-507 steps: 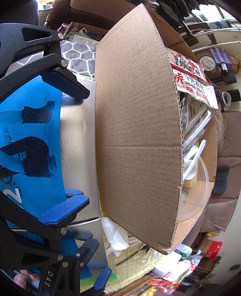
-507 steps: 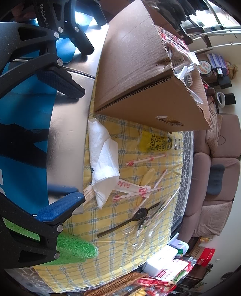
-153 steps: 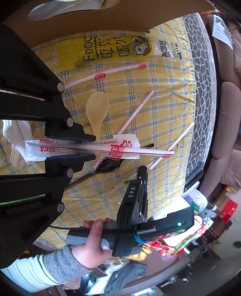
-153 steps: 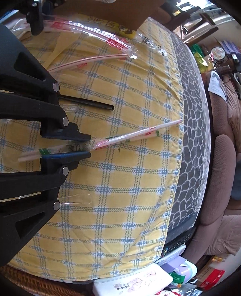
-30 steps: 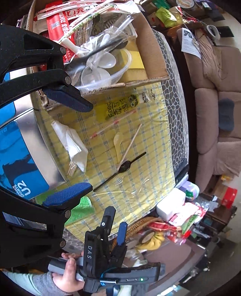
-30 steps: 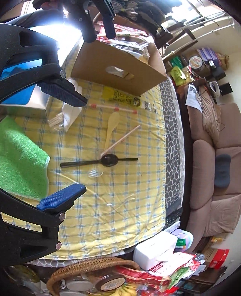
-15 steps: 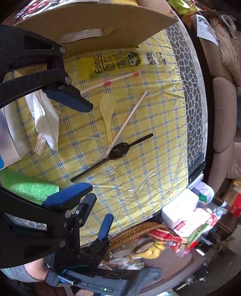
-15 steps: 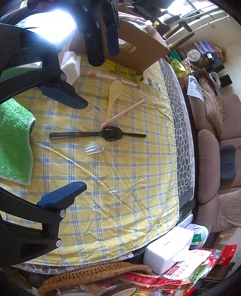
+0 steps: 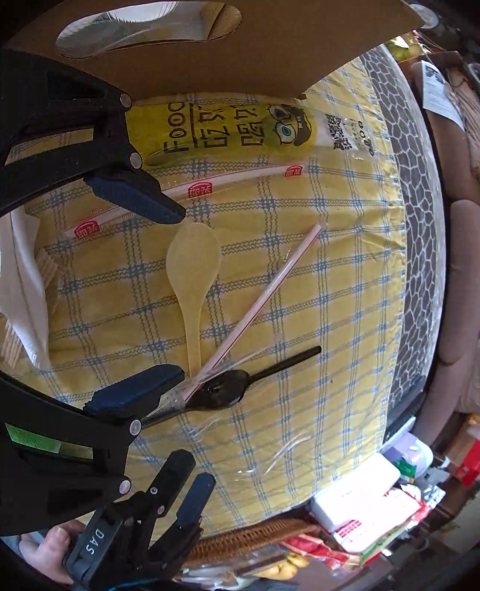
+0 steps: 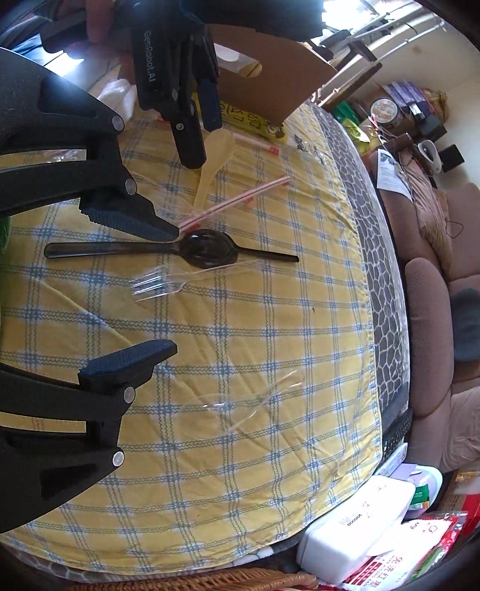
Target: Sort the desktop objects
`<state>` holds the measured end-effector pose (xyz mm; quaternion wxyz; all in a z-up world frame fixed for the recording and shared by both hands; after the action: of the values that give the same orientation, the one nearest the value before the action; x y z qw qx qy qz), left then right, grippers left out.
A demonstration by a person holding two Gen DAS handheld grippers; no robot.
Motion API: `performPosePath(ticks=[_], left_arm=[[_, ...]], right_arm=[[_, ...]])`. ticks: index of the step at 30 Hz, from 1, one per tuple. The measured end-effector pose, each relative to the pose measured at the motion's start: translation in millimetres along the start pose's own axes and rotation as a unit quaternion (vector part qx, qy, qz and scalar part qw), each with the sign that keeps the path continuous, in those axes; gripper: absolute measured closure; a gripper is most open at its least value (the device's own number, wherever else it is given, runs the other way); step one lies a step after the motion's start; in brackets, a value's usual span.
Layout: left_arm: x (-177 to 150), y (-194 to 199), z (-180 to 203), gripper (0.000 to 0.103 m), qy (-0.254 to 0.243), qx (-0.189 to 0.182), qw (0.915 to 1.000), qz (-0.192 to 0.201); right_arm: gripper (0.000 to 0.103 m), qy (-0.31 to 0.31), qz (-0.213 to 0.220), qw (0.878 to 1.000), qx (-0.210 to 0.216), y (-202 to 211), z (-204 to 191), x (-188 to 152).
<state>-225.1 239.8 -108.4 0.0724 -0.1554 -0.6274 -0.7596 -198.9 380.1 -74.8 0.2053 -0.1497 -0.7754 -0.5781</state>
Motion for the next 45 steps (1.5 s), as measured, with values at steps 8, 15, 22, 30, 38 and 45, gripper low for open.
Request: performPosePath(ticks=[8,15,22,30,38,45], left_arm=[[9,-3,-14,0.035,0.055,-0.029,0.9980,0.014],[12,-14,-17,0.076,0.062,-0.033,0.9975,0.005],[15,-2,-19,0.092,0.063,-0.035,0.9970,0.029],[25,24,-8,0.097,0.043,-0.036,0.9968,0.057],[25,21,-5,0.097,0.033,-0.026,0.9978,0.051],[23,19,-6,0.097,0.033,-0.032,0.9977,0.050]], right_arm=[[0.046,-0.003,0.006,1.000,0.025,-7,-9,8],[0.046,-0.014,-0.006,0.997,0.072,-13,-32,0],[0.050,-0.082,-0.012,0.989,0.126,-18,-31,-1],[0.062,-0.131,-0.018,0.980,0.151,-14,-25,-2],[0.058,0.010,-0.047,0.998,0.047,-29,-50,1],[0.067,0.076,-0.070,0.995,-0.008,-53,-59,-1]])
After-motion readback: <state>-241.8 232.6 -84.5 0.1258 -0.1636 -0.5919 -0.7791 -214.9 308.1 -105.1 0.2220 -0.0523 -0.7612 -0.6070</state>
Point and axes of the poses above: each gripper's, at about its wrist camera, not at the fingertips, and y roughly against the way its jaws point, z to its right, x to its top, the point moved 8 cm from there along -y, roughly the way its jaws point, and after that the axes turned 2 degrees about x, right-handed, at the moved point
